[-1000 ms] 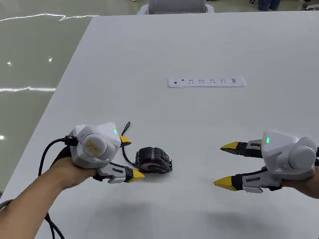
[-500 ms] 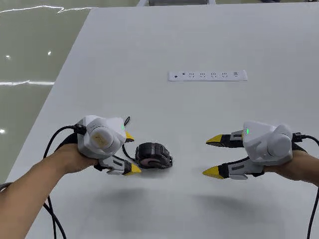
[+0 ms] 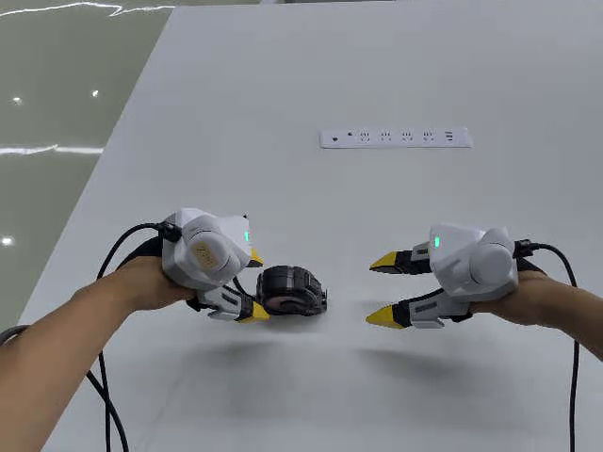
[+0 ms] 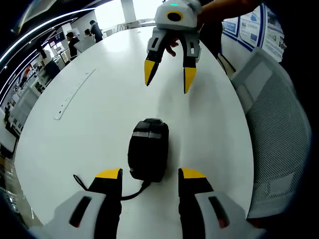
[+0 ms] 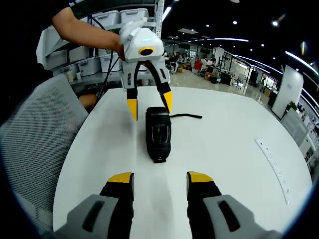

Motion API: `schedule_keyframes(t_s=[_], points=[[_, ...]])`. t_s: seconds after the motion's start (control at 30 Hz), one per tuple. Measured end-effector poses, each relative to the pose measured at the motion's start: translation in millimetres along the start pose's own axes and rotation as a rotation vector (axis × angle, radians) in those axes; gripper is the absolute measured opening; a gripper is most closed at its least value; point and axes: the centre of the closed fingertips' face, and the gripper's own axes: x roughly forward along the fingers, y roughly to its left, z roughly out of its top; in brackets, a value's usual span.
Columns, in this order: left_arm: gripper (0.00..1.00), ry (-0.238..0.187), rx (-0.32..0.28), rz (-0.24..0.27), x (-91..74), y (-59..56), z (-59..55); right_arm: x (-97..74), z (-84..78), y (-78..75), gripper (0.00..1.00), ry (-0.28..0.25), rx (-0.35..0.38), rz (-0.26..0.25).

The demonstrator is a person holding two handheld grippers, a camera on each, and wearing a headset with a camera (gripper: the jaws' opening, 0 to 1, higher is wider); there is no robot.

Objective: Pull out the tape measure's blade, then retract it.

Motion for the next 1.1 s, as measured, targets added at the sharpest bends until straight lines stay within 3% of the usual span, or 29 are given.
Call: schedule_keyframes(t_s=[0.4,0.8,1.1], points=[[0.38,0.029,0.050,-0.027,11.7,1.0,2.2,31.3,4.1,1.2,0.36,0.031,-0.053,0.063],[0.33,0.056,0.082,-0.053,22.2,1.0,-1.2,54.1,1.5,0.0,0.30,0.059,-0.071,0.086],[0.29,0.050,0.086,-0.054,22.1,3.2,-0.4,69.2,0.1,-0.3,0.24,0.079,-0.093,0.103]])
